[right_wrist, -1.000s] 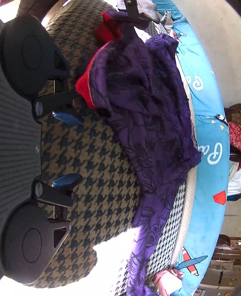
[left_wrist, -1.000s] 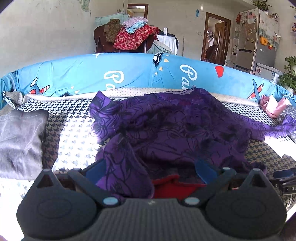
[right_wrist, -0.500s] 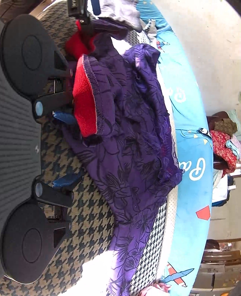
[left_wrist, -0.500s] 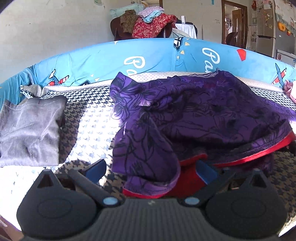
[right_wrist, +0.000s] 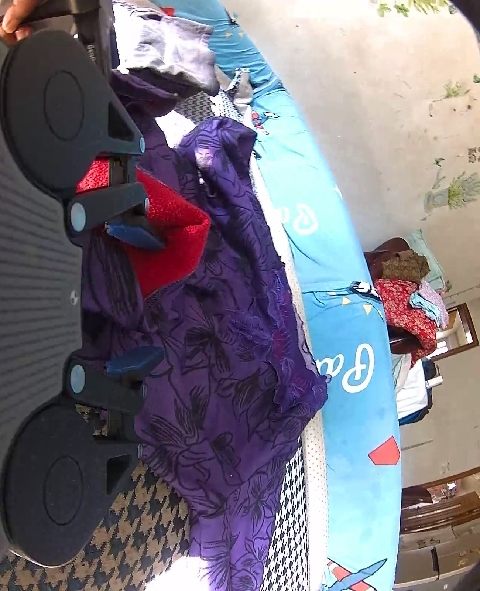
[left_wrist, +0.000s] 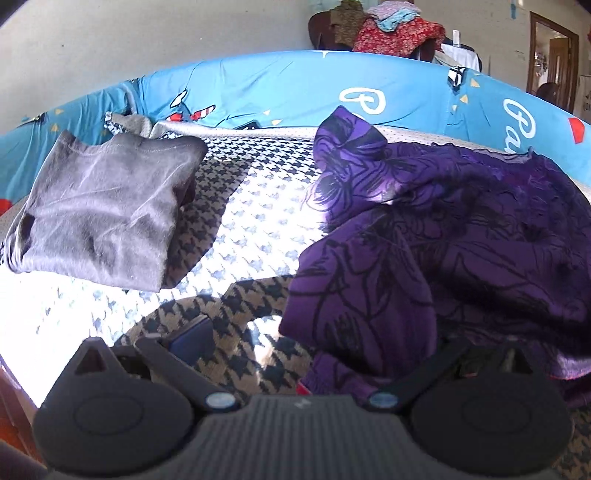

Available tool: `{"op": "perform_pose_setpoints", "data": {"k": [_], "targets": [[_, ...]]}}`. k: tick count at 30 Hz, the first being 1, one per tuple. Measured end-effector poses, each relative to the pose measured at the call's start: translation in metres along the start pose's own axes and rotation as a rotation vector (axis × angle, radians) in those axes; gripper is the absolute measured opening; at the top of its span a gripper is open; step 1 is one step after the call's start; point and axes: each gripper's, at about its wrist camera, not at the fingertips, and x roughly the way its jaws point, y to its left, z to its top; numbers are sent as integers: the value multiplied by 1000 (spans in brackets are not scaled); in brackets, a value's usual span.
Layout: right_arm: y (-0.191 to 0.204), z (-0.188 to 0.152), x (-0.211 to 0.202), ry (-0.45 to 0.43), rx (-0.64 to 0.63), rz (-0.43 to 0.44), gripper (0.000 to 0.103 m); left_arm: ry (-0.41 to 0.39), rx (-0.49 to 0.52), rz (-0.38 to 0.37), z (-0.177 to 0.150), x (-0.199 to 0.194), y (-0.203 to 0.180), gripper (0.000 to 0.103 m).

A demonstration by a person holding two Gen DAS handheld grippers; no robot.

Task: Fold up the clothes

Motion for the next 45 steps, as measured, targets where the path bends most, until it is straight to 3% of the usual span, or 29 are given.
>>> {"op": "perform_pose_setpoints", "data": {"k": [8, 15, 17, 18, 19, 23, 28, 35, 41, 45], "targets": [[-4, -5, -11, 16, -18, -32, 62, 17, -59, 6, 1, 6, 7, 103], [-15, -7, 4, 77, 99, 7, 62, 35, -85, -3, 0, 9, 7, 103], [-16, -9, 7, 88, 115, 36, 47, 35, -82, -3, 0, 8, 6, 103], [-15, -9, 8, 97, 116, 50, 27, 35, -80, -3, 0, 8, 6, 103], [-14, -9, 8, 98, 113, 55, 16, 35, -78, -4, 1, 8, 6, 103], [-11, -8, -3, 62, 87, 37, 9, 31, -67, -1, -1, 5, 6, 103], [-19, 3, -43, -65, 107, -42, 8, 9, -21, 17, -3, -3, 3, 103], [-23, 14, -111, -246, 26, -231, 7, -10, 0, 21, -10, -19, 2, 103], [-33, 15, -154, -330, 14, -379, 7, -23, -11, 26, -15, -37, 1, 103], [-40, 16, -168, -377, 12, -486, 7, -46, -37, 77, -15, -50, 5, 103]]}}
